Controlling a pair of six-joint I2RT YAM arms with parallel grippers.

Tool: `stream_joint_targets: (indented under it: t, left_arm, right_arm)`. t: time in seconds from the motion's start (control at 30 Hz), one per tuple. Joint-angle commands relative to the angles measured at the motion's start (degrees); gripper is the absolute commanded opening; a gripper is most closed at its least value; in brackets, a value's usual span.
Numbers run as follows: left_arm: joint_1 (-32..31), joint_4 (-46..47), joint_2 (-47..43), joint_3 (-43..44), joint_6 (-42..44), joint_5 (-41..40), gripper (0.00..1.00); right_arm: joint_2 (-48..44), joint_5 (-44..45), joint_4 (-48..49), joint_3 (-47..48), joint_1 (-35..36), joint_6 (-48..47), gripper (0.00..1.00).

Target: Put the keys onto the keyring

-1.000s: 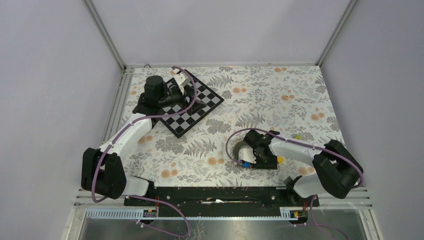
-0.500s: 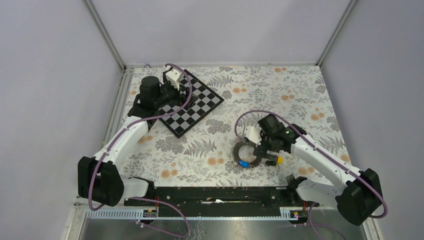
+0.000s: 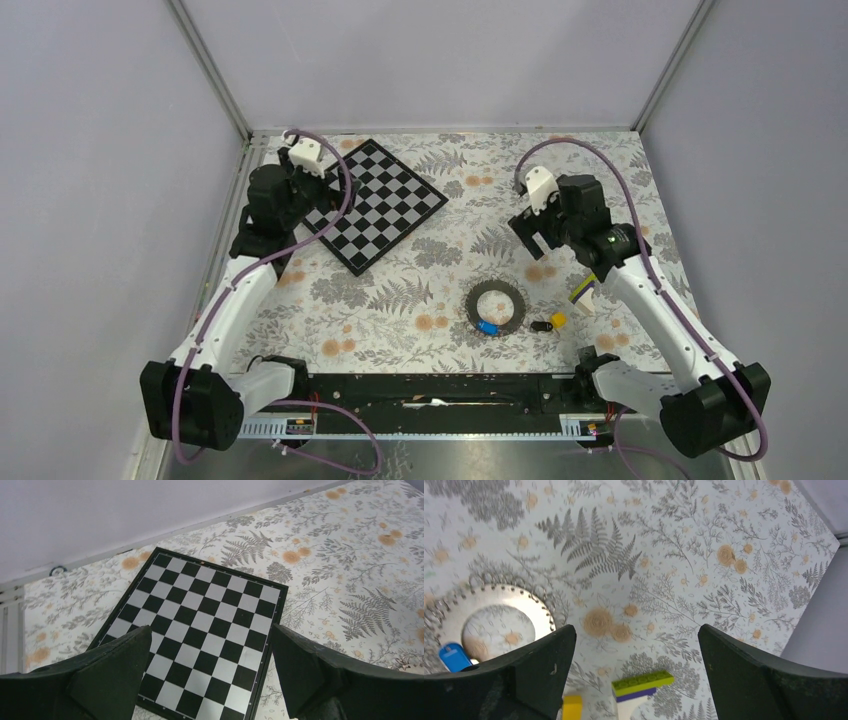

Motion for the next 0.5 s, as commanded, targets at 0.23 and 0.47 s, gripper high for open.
stream_joint_targets:
  t: [0.23, 0.47]
  left_arm:
    - [1.37, 1.41, -7.1, -5.1, -1.82, 0.05, 0.99]
    - [1.45, 1.46, -6.92, -5.75, -1.96, 0.87, 0.99]
  right_arm:
    - [-12.48, 3.14, 18.19, -7.33, -3.16, 21.52, 1.0]
    - [-14.7, 1.02, 19.51, -9.77, -5.61, 22.6, 1.0]
